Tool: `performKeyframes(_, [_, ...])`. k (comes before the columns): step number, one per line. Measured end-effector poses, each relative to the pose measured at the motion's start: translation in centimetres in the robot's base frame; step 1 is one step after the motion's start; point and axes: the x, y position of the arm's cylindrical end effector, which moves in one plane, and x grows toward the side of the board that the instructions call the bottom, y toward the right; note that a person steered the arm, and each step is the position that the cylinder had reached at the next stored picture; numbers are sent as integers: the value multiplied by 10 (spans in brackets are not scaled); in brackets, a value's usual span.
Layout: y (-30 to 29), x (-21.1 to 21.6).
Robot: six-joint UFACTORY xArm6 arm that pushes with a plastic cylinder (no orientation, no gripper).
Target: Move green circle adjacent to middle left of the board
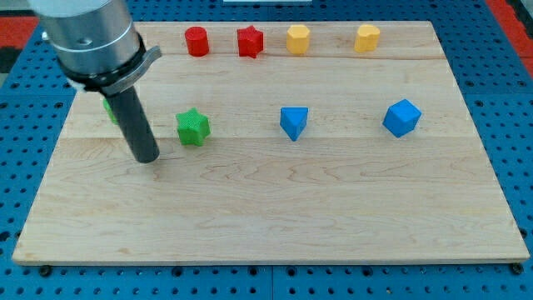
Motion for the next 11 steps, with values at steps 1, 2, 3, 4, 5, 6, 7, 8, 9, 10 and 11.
performKeyframes(1, [2, -26])
performKeyframes(2, [0, -53])
performKeyframes(3, [-1, -71])
performKeyframes(4, [-23, -83])
performKeyframes(5, [-65, -83])
performKeyframes(6, [-67, -85])
performKeyframes(7, [-72, -109])
performKeyframes(8, [-98, -95])
performKeyframes(9, [-102, -71])
performKeyframes(10, [-102, -94])
performKeyframes(11, [-142, -105])
